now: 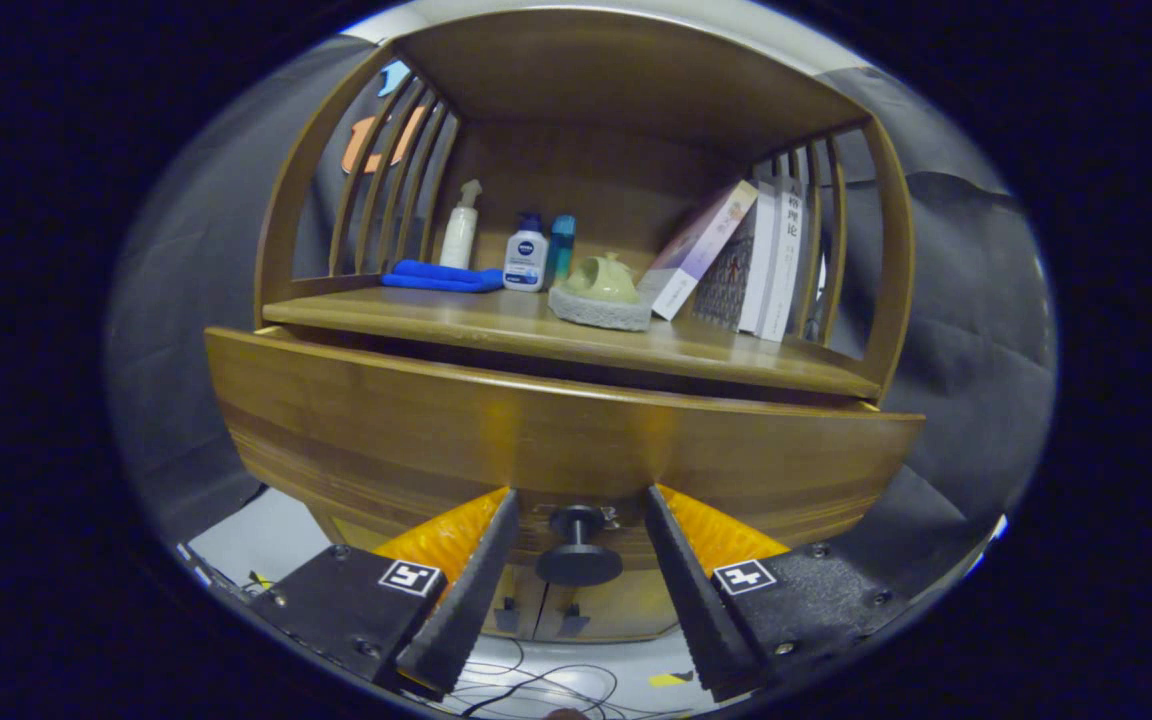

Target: Pull open the drawer, take out the items inside it, and place them on the countertop above the cabinet.

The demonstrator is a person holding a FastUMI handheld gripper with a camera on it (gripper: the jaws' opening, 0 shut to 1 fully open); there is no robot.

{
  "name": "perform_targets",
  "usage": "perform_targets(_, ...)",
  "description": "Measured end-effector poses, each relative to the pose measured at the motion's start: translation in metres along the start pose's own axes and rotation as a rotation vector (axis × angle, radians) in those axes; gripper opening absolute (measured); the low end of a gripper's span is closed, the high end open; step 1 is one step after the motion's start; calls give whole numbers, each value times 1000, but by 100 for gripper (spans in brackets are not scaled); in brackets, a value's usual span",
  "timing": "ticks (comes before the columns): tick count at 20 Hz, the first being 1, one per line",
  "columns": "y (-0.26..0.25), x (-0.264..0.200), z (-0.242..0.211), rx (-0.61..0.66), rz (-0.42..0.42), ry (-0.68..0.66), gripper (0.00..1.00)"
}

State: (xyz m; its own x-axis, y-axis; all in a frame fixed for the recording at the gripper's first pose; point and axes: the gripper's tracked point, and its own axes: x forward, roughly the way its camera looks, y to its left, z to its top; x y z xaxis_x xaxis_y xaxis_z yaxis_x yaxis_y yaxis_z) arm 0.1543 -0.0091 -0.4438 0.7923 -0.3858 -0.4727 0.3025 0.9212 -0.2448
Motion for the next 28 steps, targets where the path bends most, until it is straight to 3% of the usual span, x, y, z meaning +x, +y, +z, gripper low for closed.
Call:
perform_targets(8, 1, 35, 8, -24, -21, 10, 86)
perform_targets(11, 5, 28, 7, -21, 31, 26, 86)
perform_targets(17, -17, -57, 45, -16, 144, -120, 88)
perform_targets(22, -54, -152, 75, 73, 262, -157, 88)
perform_targets(28, -110, -239, 125, 131, 293, -265, 88)
